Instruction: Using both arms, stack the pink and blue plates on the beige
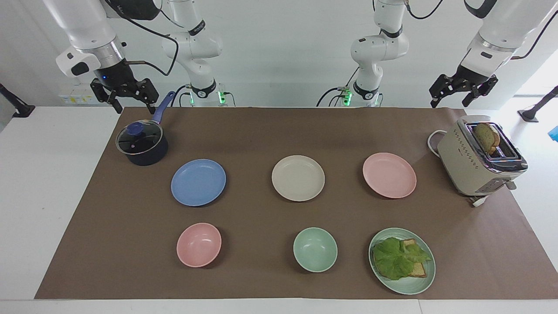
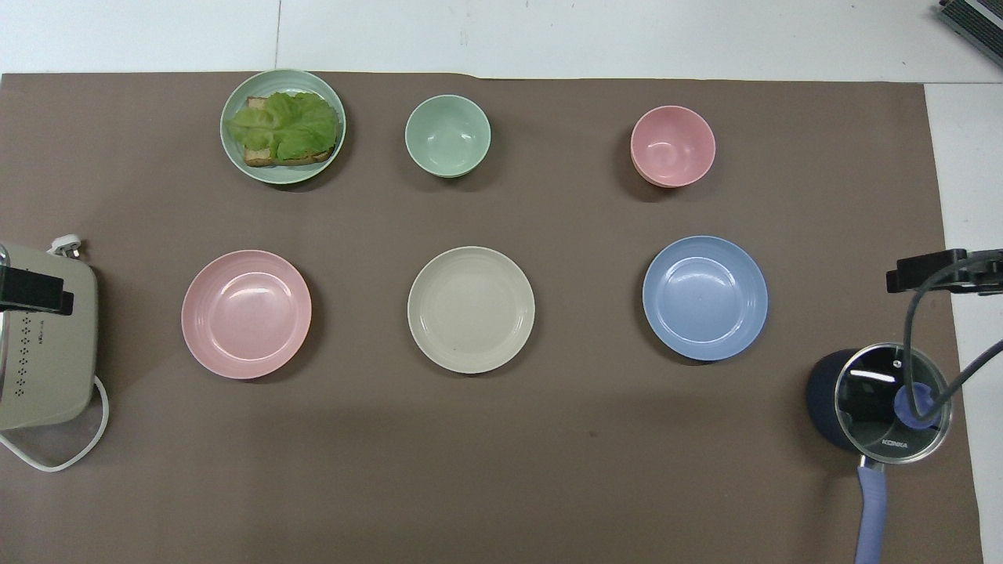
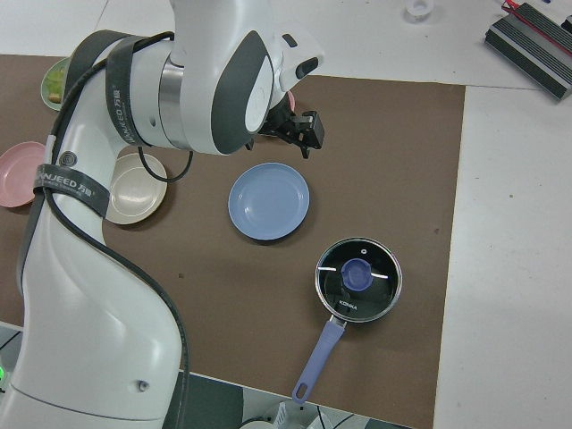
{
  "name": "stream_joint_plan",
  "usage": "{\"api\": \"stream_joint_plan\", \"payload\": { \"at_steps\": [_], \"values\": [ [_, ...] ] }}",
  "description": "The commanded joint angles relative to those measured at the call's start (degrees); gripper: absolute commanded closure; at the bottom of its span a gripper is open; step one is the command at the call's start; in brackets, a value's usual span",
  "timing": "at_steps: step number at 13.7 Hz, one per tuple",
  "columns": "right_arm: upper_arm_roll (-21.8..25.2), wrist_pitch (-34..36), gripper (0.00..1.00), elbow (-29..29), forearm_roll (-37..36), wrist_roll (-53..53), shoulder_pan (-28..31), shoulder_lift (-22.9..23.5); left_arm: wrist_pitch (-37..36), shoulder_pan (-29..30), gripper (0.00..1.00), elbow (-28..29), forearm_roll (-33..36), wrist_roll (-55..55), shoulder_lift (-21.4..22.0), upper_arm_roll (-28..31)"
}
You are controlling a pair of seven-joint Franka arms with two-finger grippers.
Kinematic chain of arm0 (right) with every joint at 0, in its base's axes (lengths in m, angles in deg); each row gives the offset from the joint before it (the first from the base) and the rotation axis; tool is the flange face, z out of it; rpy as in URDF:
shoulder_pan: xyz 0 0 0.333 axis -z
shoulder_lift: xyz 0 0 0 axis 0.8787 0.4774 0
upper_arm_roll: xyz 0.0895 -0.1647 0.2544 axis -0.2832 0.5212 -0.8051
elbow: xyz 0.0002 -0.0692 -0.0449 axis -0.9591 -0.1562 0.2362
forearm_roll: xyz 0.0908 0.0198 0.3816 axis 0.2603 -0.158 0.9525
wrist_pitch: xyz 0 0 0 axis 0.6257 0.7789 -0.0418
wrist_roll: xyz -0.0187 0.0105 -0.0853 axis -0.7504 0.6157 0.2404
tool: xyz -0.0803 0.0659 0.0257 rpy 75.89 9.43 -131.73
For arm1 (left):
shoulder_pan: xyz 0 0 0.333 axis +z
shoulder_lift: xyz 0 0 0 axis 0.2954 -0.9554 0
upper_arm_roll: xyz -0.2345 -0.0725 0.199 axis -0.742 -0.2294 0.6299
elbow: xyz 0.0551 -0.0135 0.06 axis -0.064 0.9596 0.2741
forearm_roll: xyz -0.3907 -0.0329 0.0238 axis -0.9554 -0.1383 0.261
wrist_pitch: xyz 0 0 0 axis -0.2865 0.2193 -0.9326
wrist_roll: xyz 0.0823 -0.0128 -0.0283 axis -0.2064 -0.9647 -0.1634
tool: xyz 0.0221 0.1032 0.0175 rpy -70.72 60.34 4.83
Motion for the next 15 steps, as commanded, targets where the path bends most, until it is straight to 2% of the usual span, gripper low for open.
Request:
{"api": "stream_joint_plan", "payload": {
  "at_steps": [1, 11, 15],
  "values": [
    [-0.1, -0.6, 0.0, -1.2, -0.4, -1.1, 0.1, -1.0, -2.4, -0.8, 0.0, 0.0, 0.7, 0.4, 0.7, 0.1],
    [-0.1, -0.6, 0.0, -1.2, -0.4, -1.1, 0.1, -1.0, -1.3, 0.1, 0.0, 1.3, -2.0, 1.0, 0.5, 0.0],
    [-0.1, -0.6, 0.0, -1.2, -0.4, -1.1, 0.1, -1.0, 6.1, 0.1, 0.0, 10.4, -2.0, 0.8, 0.5, 0.1]
  ]
}}
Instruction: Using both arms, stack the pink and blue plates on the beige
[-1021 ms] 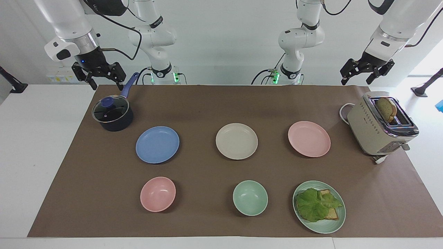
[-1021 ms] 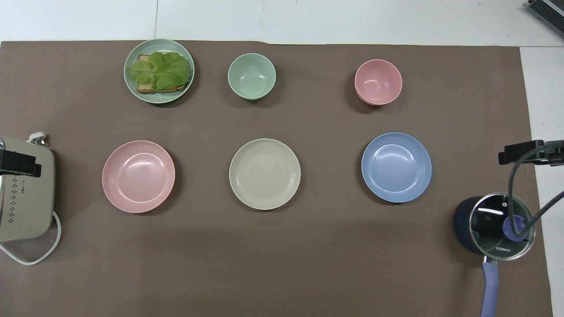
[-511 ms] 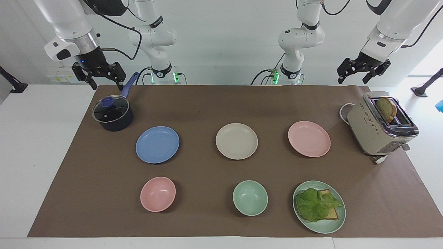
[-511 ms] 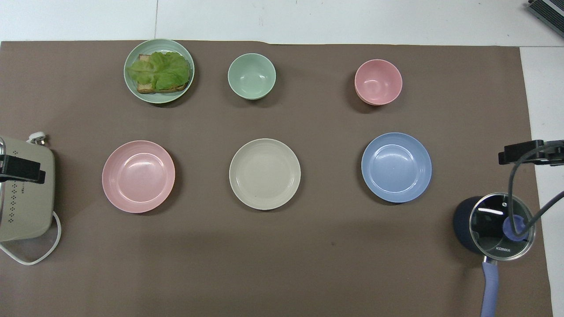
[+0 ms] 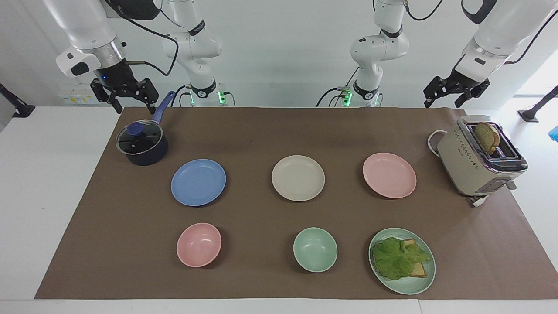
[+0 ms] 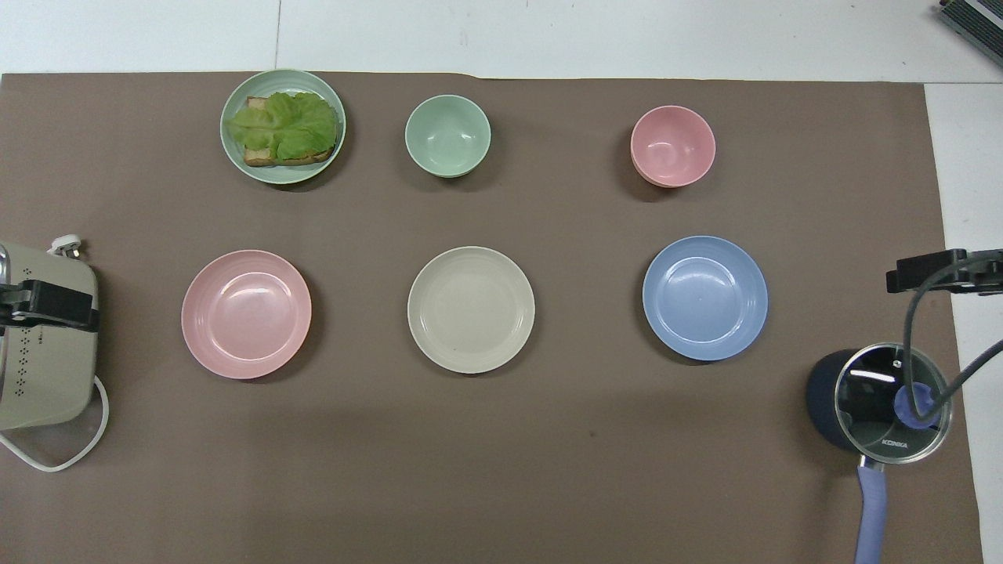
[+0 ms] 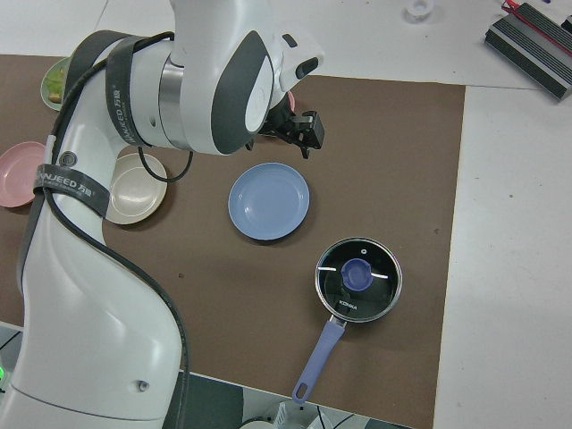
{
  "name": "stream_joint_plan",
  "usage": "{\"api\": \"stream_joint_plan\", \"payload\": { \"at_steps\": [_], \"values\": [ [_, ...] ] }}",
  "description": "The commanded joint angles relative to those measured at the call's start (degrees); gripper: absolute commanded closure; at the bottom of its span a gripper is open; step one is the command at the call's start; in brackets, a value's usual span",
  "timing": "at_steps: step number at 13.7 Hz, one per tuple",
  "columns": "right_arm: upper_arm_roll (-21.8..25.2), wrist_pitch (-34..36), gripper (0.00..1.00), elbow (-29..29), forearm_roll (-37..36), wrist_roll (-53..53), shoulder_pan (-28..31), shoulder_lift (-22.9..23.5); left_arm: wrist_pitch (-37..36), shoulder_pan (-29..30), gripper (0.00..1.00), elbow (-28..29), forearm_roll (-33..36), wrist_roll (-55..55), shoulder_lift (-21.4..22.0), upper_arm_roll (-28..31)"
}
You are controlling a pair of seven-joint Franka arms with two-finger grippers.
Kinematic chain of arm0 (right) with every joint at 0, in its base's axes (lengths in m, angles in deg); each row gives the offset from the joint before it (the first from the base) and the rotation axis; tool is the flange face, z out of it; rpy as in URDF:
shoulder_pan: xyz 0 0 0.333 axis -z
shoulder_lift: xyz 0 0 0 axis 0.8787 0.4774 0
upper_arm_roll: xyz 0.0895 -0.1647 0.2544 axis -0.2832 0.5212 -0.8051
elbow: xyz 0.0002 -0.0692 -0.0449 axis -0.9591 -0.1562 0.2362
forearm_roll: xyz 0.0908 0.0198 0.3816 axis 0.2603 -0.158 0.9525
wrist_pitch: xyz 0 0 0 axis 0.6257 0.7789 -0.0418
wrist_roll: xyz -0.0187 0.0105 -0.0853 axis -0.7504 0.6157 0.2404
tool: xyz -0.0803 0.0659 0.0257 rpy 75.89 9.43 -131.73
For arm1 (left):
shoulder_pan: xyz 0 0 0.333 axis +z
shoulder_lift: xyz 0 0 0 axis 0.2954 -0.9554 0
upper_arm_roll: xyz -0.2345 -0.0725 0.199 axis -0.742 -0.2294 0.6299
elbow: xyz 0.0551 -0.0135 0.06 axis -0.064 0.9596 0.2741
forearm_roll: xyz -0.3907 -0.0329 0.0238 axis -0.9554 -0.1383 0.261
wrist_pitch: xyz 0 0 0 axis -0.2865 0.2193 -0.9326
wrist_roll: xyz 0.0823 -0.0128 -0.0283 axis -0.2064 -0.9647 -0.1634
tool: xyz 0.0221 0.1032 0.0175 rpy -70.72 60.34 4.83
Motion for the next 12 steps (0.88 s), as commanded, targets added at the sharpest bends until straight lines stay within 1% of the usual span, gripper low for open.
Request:
{"api": "stream_joint_plan", "payload": {
  "at_steps": [1, 7, 9, 10, 12],
  "values": [
    [-0.1, -0.6, 0.0, -1.2, -0.4, -1.1, 0.1, -1.0, 6.8, 0.1, 0.0, 7.5, -0.7, 0.4, 0.9, 0.3],
    [-0.1, -0.6, 0.0, -1.2, -0.4, -1.1, 0.1, -1.0, 20.0, 1.1, 0.0, 17.9, -0.7, 0.0, -0.9, 0.4],
    [-0.1, -0.6, 0.0, -1.2, -0.4, -1.1, 0.1, -1.0, 22.6, 2.0, 0.0, 20.1, -0.7, -0.4, -2.0, 0.4],
    [-0.1, -0.6, 0.0, -1.2, -0.4, -1.1, 0.1, -1.0, 23.5, 2.2, 0.0, 20.6, -0.7, -0.4, -3.1, 0.4],
    [-0.1, -0.6, 0.0, -1.2, -0.4, -1.1, 0.1, -1.0, 26.7, 2.3, 0.0, 20.7, -0.6, -0.5, -6.9, 0.4]
  ]
}}
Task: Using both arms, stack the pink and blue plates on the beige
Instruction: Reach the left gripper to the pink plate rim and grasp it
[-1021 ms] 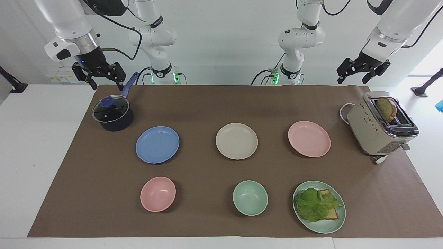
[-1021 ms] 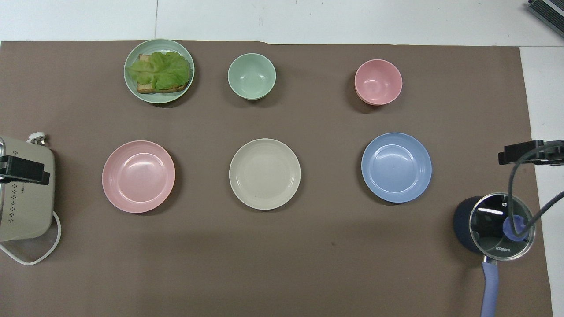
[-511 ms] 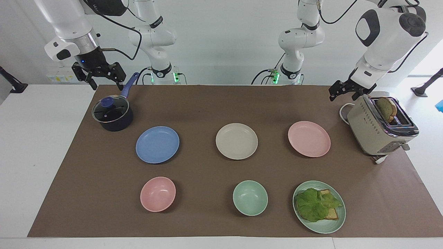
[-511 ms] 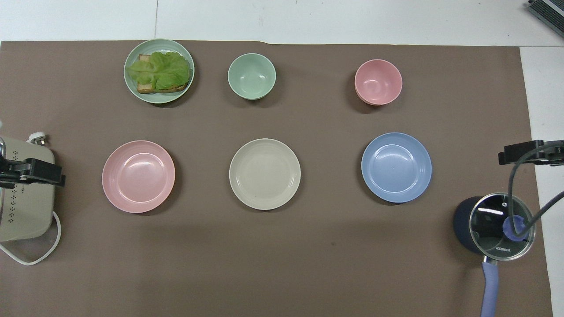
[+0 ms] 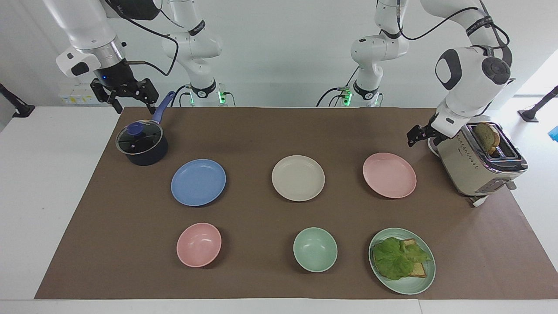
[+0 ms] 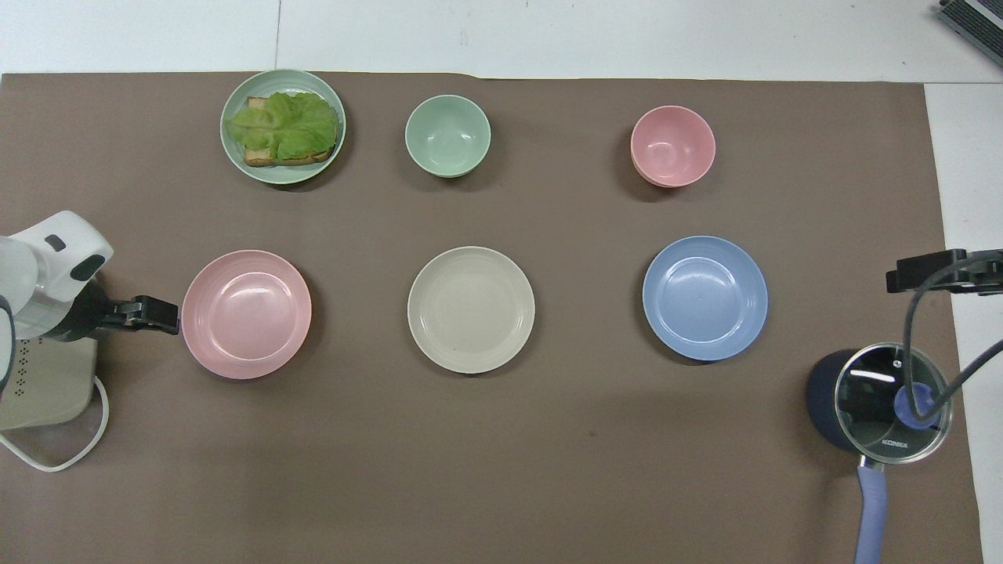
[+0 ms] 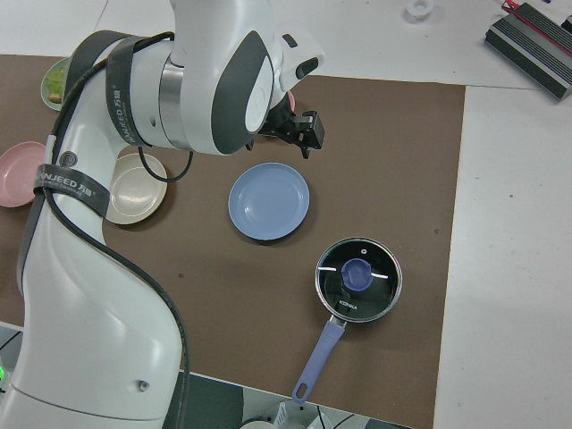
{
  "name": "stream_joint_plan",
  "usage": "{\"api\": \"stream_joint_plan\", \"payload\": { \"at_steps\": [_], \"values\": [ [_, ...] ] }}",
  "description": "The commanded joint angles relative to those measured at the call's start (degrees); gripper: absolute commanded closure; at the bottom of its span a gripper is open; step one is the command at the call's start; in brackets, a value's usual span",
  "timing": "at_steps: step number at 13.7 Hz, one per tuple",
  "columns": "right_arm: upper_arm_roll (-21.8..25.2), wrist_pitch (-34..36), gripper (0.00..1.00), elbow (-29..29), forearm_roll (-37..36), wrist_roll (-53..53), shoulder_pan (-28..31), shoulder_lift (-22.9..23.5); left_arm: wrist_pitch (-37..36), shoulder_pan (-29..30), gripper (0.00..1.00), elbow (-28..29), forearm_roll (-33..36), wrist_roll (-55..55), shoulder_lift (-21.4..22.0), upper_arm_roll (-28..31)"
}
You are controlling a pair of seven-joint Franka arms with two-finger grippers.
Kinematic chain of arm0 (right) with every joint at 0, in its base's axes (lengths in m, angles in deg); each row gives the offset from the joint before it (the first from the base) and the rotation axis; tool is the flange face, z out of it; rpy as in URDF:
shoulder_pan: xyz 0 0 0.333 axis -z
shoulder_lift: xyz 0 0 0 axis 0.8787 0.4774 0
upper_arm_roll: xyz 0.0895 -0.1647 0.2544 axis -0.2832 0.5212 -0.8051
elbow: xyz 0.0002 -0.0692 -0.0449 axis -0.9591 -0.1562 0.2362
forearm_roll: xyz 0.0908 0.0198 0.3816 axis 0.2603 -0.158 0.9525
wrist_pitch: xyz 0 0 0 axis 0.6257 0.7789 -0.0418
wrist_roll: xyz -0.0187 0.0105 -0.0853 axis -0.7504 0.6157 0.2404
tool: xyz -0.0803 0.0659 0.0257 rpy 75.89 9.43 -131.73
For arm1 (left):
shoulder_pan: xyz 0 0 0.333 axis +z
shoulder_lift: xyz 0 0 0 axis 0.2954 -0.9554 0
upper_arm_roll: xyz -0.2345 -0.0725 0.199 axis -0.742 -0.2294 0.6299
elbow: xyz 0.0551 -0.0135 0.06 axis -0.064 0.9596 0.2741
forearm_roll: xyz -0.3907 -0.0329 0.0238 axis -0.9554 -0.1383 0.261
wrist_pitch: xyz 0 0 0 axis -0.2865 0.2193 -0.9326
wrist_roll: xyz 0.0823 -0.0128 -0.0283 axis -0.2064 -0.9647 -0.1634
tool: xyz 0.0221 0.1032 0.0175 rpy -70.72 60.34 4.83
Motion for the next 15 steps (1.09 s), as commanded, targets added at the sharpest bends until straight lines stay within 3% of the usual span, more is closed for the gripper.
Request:
{"api": "stream_joint_plan", "payload": {
  "at_steps": [1, 9, 14, 15],
  "values": [
    [-0.1, -0.6, 0.0, -1.2, -0.4, -1.1, 0.1, -1.0, 5.0, 0.8, 0.0, 1.0, -0.6, -0.5, -3.7, -0.1],
    [-0.1, -0.6, 0.0, -1.5, -0.4, -1.1, 0.1, -1.2, 14.4, 2.1, 0.0, 3.2, -0.6, 0.4, -11.4, -0.2],
    [-0.1, -0.6, 0.0, -1.5, -0.4, -1.1, 0.1, -1.2, 15.5, 1.9, 0.02, 4.9, -0.6, 0.5, -11.7, -0.2],
    [-0.1, -0.6, 0.0, -1.5, -0.4, -1.1, 0.1, -1.2, 15.3, 1.9, 0.34, 4.9, -0.6, 0.6, -11.7, -0.2]
  ]
}}
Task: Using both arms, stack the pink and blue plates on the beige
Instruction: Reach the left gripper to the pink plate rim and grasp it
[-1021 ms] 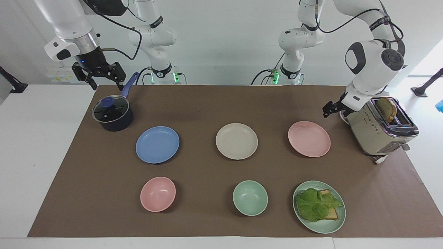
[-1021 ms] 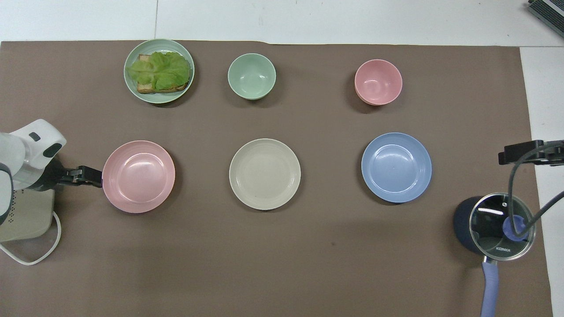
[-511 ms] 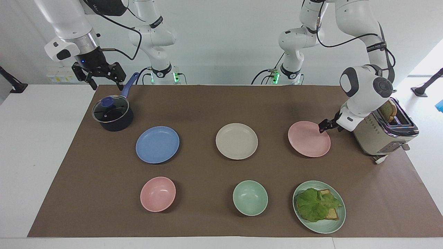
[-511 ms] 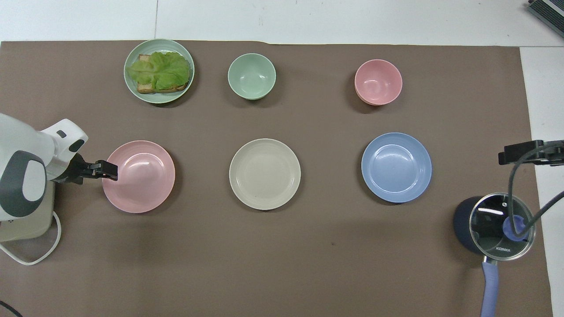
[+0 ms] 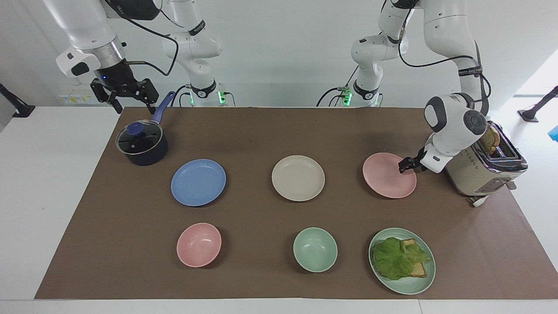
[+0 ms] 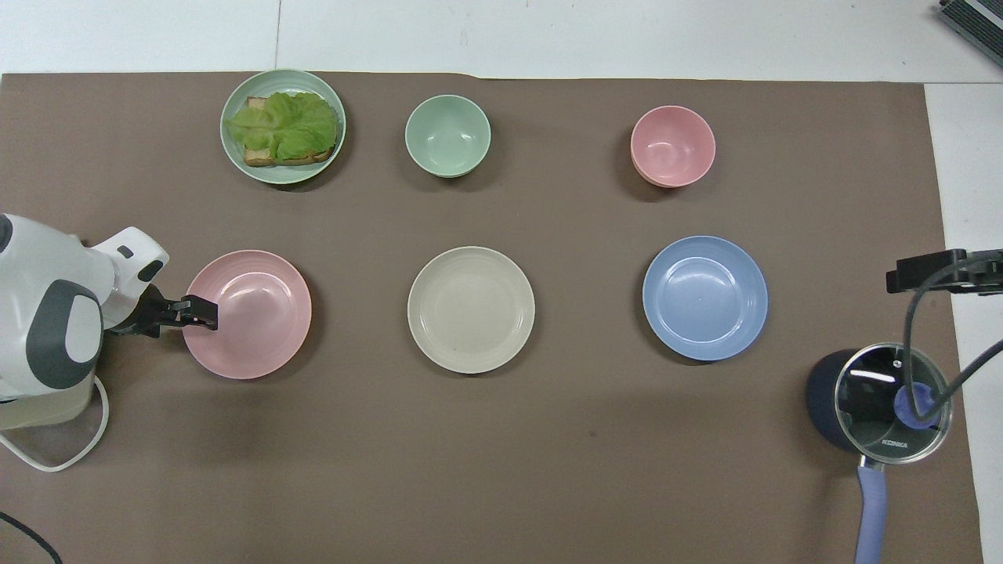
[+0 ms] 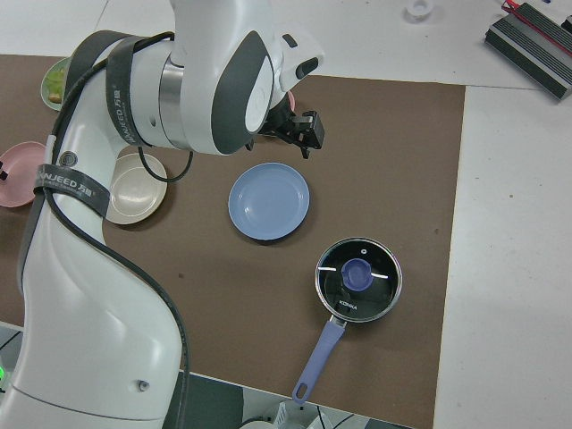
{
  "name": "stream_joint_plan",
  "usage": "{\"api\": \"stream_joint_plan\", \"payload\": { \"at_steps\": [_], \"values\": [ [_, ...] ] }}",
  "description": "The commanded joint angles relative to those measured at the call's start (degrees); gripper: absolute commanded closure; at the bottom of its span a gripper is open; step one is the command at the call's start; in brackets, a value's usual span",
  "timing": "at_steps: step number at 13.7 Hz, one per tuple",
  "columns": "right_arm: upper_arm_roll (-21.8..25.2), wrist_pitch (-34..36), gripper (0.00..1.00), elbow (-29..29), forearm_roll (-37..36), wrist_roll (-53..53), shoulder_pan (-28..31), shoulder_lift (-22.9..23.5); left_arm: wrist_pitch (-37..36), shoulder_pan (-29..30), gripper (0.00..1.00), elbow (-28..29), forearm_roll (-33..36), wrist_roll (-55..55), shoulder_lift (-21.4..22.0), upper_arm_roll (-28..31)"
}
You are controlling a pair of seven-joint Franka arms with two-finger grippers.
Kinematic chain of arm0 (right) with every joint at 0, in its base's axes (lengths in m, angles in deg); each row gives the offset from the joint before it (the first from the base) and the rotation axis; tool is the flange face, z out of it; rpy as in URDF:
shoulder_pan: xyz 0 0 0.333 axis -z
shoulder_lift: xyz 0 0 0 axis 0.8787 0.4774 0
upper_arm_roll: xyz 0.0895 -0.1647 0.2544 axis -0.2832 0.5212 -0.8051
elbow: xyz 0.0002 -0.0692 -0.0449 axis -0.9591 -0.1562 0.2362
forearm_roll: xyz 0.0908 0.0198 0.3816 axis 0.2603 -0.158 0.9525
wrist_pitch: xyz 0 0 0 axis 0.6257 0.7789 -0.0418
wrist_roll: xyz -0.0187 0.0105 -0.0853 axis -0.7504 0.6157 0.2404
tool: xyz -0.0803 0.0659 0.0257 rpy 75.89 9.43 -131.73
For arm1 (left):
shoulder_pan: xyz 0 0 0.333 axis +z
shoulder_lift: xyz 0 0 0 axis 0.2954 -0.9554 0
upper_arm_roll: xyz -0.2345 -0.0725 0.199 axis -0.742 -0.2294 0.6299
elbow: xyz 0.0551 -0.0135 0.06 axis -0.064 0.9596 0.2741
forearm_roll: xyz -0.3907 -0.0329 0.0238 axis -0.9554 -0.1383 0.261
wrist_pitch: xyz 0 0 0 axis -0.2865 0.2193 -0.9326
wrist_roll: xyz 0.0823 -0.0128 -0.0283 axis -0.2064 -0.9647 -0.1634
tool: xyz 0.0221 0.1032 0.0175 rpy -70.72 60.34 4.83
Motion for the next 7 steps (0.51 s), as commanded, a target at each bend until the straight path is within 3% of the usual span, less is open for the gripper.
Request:
{"api": "stream_joint_plan", "payload": {
  "at_steps": [1, 3, 4, 7],
  "values": [
    [-0.1, -0.6, 0.0, -1.5, -0.4, -1.1, 0.1, -1.2, 1.0, 0.2, 0.64, 1.1, -0.6, 0.5, 0.8, -0.2],
    [-0.1, -0.6, 0.0, -1.5, -0.4, -1.1, 0.1, -1.2, 1.0, 0.3, 0.92, 0.9, -0.6, 0.5, 0.7, -0.2],
    [-0.1, -0.6, 0.0, -1.5, -0.4, -1.1, 0.1, -1.2, 0.9, 0.4, 1.0, 0.8, -0.6, 0.5, 0.7, -0.2],
    [-0.1, -0.6, 0.0, -1.5, -0.4, -1.1, 0.1, -1.2, -0.8, 0.3, 1.0, -0.1, -0.6, 0.5, 0.5, -0.2]
  ]
}}
